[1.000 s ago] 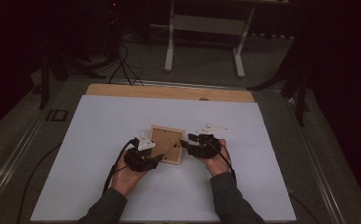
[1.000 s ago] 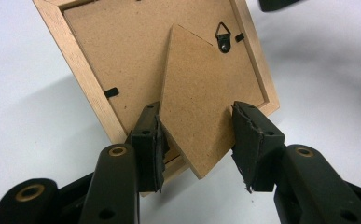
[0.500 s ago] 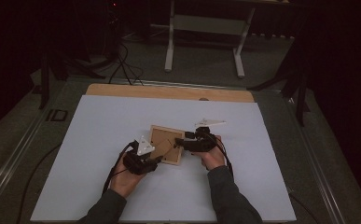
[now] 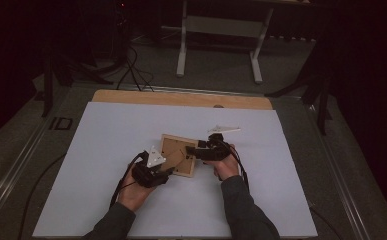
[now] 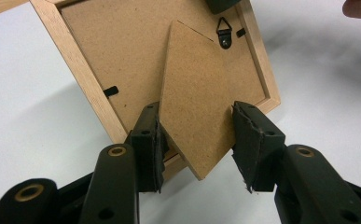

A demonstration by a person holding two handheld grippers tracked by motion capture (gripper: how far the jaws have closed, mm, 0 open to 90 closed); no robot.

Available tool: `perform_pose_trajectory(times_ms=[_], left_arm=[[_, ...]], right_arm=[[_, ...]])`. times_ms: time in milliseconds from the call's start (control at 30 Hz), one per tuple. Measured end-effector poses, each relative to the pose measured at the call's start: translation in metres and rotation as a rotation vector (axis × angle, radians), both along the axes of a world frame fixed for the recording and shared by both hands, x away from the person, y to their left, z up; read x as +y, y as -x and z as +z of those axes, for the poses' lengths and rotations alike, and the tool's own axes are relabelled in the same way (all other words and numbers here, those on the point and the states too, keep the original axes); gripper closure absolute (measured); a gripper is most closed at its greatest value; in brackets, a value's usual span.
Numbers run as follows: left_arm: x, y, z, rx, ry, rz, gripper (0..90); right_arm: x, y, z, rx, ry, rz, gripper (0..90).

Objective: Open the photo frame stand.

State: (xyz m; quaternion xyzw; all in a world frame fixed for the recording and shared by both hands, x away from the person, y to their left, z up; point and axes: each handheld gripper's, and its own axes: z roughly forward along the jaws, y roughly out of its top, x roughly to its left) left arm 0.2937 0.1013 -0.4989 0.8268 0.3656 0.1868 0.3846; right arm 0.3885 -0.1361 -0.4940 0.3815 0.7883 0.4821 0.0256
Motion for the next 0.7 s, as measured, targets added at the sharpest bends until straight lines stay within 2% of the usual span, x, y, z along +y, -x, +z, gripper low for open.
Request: perform_pose_trajectory(times_ms=[200,233,267,300,467,500,600,700], left_arm=[[0.001,-0.001,0.0,0.016,0.001,-0.009,55.2],[0.002,-0.002,0.0,0.033,0.018,-0.012,54.0],[0.002,-0.002,0.0,0.033,0.018,-0.012,52.9],[0.003,-0.004,0.0,0.052,0.044,-0.015,52.4],[0.006,-0.005,0.003,0.082,0.084,-0.022,52.4],[0.008,-0.006,0.004,0.097,0.107,-0.027,52.4],[0.011,-0.008,0.005,0.127,0.136,-0.036,55.0],[0.014,-0.01,0.005,0.156,0.151,-0.03,61.4]], right_arm=[[-0.001,0.001,0.002,-0.009,0.005,0.007,45.0],[-0.001,0.002,0.002,-0.014,0.005,0.009,45.4],[-0.001,0.002,0.002,-0.014,0.005,0.009,45.4],[-0.001,0.002,0.002,-0.017,0.009,0.01,45.7],[-0.002,0.003,0.003,-0.025,0.012,0.015,46.7],[-0.002,0.003,0.004,-0.026,0.012,0.016,47.0],[-0.002,0.005,0.006,-0.039,0.013,0.022,47.9],[-0.002,0.006,0.007,-0.048,0.01,0.023,49.5]])
